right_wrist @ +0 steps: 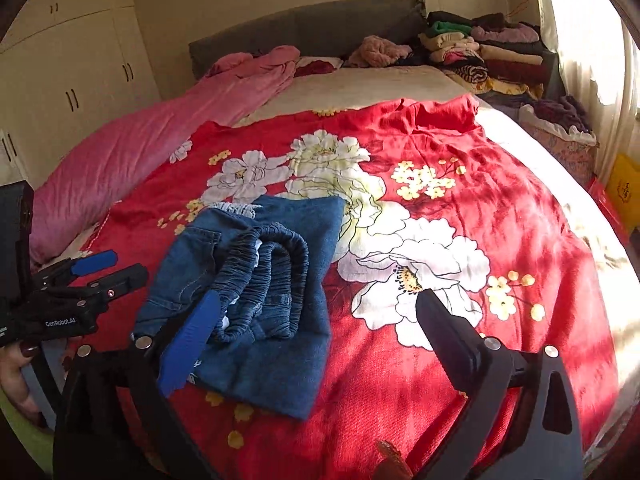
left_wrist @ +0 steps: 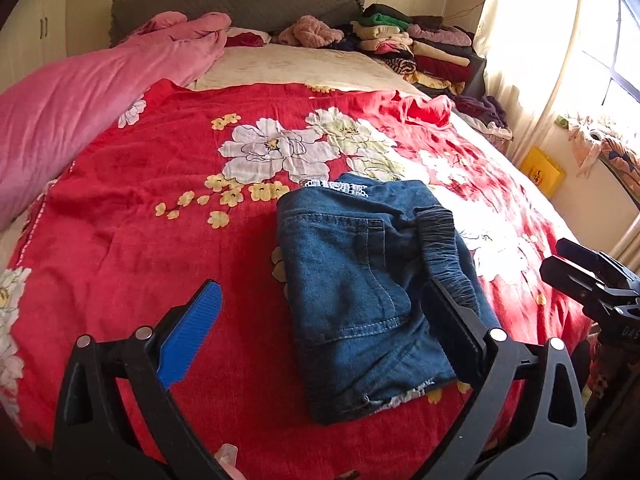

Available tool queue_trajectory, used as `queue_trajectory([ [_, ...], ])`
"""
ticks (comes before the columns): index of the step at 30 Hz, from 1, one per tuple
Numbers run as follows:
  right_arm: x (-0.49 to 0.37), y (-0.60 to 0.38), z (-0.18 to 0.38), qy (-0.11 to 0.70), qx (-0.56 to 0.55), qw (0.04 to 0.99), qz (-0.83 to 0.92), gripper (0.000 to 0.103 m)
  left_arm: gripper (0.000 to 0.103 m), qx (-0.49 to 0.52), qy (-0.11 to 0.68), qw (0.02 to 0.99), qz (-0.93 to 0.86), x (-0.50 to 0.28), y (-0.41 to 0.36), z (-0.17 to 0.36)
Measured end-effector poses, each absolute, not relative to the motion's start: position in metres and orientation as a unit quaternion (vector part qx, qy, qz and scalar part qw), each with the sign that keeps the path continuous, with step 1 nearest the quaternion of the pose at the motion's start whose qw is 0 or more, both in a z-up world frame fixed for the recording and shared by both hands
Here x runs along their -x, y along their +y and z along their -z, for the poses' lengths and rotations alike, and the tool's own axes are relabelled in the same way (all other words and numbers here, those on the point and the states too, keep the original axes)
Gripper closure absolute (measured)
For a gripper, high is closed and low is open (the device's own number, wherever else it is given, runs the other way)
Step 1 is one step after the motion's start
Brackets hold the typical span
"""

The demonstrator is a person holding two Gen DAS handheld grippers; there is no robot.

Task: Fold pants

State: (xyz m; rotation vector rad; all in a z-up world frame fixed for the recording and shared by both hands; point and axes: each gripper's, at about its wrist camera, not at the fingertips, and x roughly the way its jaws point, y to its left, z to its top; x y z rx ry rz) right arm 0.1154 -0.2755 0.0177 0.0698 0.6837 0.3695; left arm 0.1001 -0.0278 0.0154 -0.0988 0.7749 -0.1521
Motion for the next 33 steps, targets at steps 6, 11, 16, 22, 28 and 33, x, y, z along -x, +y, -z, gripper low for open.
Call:
queue_trajectory([
  [6, -0.082, -0.283, -0.037, 0.294, -0.022, 0.941, -0.169, 0.005, 0.01, 0.046, 0.361, 0.928, 0.078, -0.069, -0.026, -0.026],
  [11, -0.06, -0.287, -0.037, 0.294, -0.019, 0.94, -0.171, 0.005, 0.009, 0.047, 0.365, 0.927, 0.071, -0.048, -0.024, -0.019],
  [16, -0.049, -0.286, -0.031, 0.304, -0.009, 0.938, -0.166, 0.005, 0.009, 0.054, 0.372, 0.924, 0.063, -0.035, -0.021, -0.011],
  [22, -0.04, -0.283, -0.015, 0.325, -0.008, 0.93, -0.169, 0.005, 0.009, 0.065, 0.376, 0.922, 0.057, -0.026, -0.021, -0.001],
  [28, -0.038, -0.285, 0.012, 0.355, -0.011, 0.923, -0.149, 0.005, 0.009, 0.061, 0.387, 0.918, 0.055, -0.024, -0.025, 0.011],
  [33, -0.043, -0.286, 0.023, 0.365, -0.016, 0.92, -0.144, 0.005, 0.009, 0.063, 0.396, 0.914, 0.054, -0.026, -0.025, 0.018],
])
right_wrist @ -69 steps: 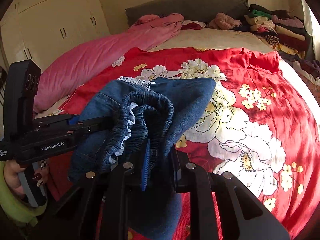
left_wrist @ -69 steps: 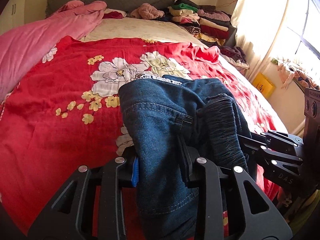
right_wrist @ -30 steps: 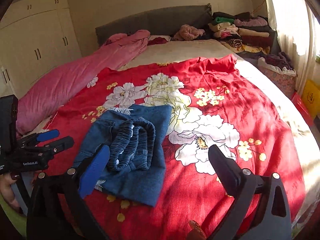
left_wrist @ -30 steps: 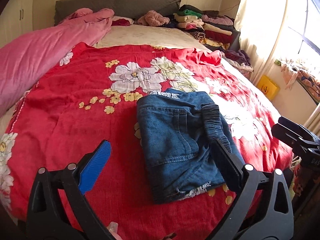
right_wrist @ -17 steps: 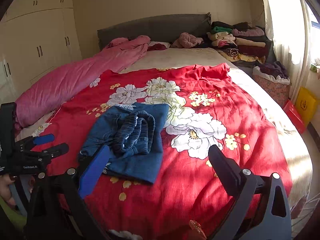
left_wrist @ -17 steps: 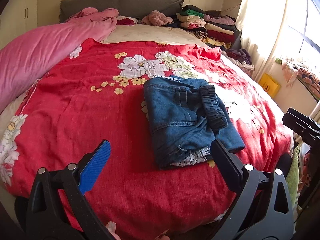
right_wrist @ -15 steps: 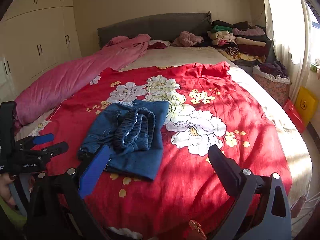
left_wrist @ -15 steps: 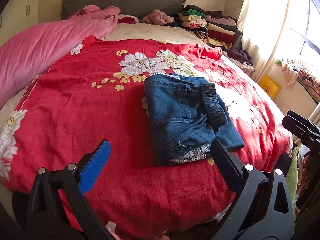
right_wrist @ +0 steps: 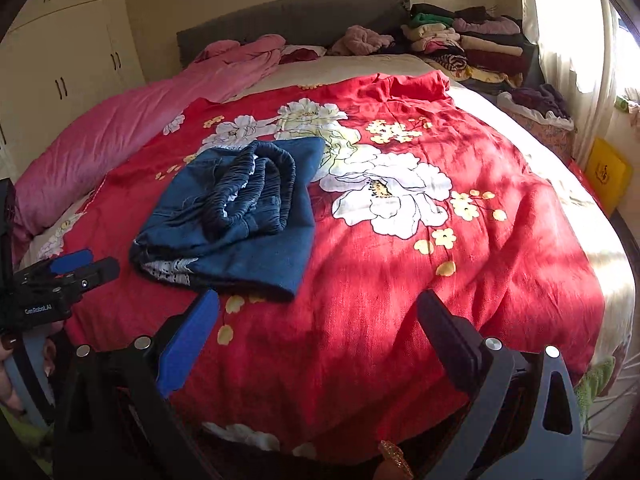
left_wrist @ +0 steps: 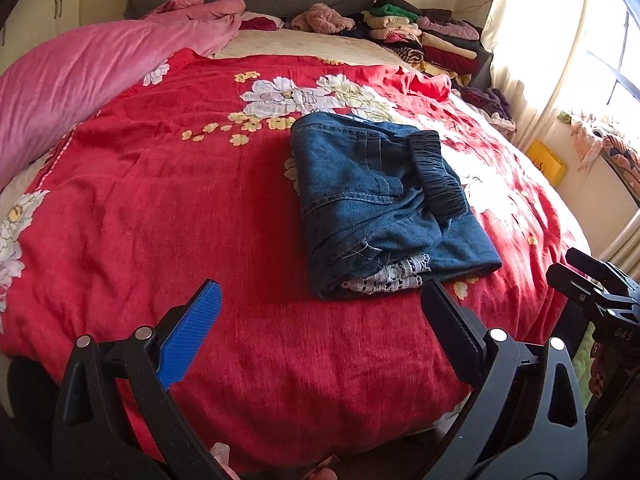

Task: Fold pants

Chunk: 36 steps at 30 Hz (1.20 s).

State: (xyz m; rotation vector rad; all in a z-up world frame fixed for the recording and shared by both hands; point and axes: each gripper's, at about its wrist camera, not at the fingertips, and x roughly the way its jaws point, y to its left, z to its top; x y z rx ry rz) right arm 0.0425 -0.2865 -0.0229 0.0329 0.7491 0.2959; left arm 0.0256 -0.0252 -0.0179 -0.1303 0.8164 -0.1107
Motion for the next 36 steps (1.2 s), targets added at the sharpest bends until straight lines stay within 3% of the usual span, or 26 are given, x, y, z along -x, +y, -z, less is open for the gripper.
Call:
queue_trajectory([
  [36, -0.0426, -0.2848, 0.0201, 0.362, -0.015, 0.921, -0.145, 0.004, 0.009, 0.065, 0.404, 0.911, 0.05, -0.0263, -0.0241, 0.0163],
])
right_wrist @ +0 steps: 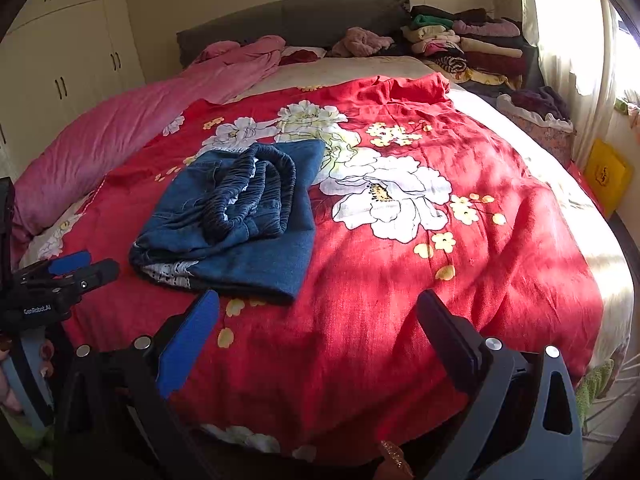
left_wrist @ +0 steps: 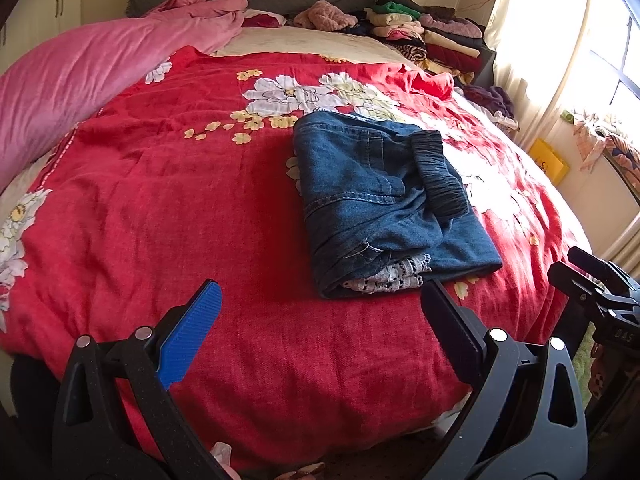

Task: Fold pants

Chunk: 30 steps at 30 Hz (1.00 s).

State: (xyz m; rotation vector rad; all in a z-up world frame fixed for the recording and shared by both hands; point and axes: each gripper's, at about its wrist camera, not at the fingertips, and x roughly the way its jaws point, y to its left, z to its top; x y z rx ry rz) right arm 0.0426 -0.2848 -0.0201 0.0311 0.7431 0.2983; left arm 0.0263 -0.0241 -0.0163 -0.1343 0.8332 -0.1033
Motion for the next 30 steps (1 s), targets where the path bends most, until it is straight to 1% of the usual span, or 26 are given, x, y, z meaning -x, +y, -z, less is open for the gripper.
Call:
queue_trajectory([
  [30, -0.0432, -0.2847, 0.0195, 0.364, -0.013, 0.921, -0.141, 0.005, 0.009, 0.066, 0.413, 0.907, 0.048, -0.0255, -0.0226, 0.0194],
])
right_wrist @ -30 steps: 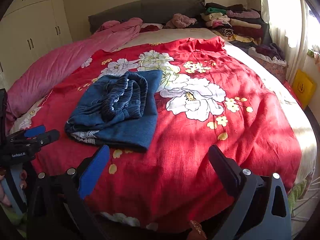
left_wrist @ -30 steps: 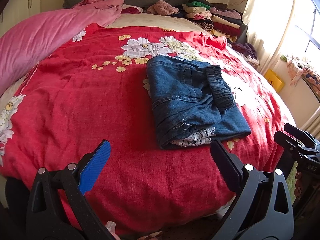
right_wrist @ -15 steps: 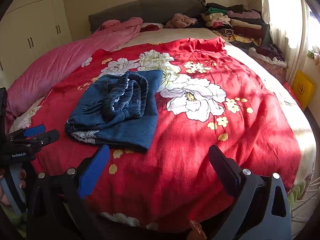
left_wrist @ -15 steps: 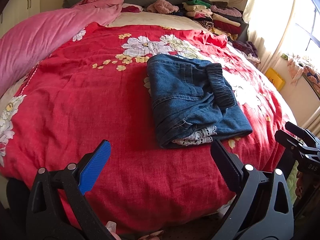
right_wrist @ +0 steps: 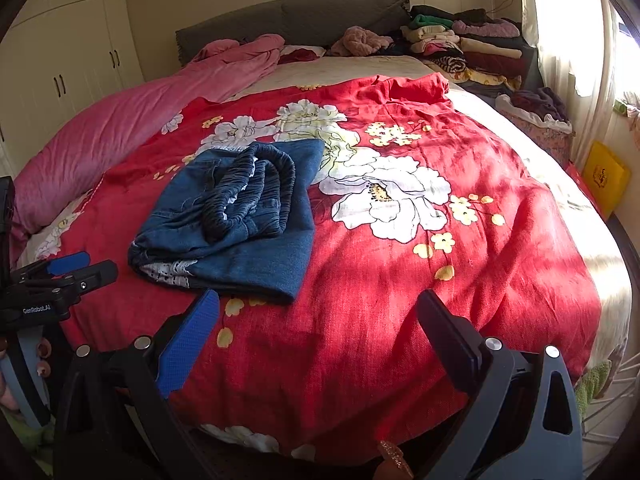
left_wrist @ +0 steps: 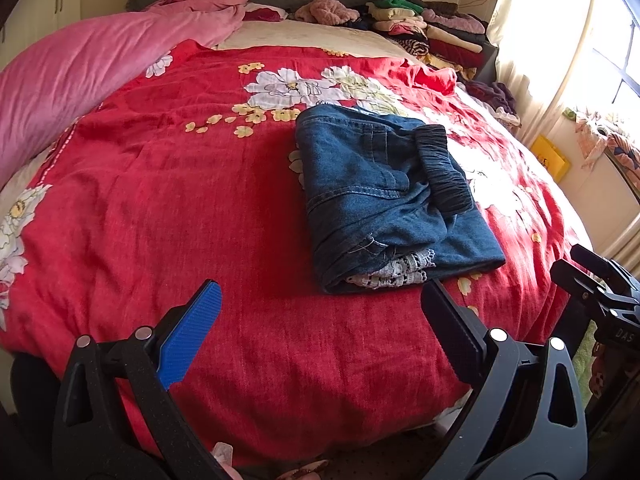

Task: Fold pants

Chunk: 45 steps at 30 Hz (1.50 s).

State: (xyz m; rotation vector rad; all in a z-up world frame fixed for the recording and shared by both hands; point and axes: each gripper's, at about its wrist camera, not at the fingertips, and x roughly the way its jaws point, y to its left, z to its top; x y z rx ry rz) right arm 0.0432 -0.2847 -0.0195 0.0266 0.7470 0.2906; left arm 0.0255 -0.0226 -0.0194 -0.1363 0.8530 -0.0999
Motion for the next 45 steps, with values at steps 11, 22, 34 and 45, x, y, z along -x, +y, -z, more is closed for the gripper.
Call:
queue_trajectory([
  [11, -0.043, -0.285, 0.02, 0.364, -0.013, 0.92, -0.141, 0.004, 0.009, 0.066, 0.415, 0.906, 0.047, -0.026, -0.021, 0.021],
  [22, -0.042, -0.285, 0.02, 0.366, -0.013, 0.92, -0.14, 0.005, 0.009, 0.066, 0.419, 0.904, 0.047, -0.026, -0.02, 0.021],
  [34, -0.051, -0.293, 0.025, 0.374, -0.016, 0.918, -0.129, 0.005, 0.009, 0.064, 0.436, 0.898, -0.013, -0.037, -0.001, 0.029],
  [45, -0.138, -0.388, 0.017, 0.38, -0.05, 0.923, -0.035, 0.005, 0.009, 0.081, 0.436, 0.884, -0.147, -0.106, 0.118, 0.026],
])
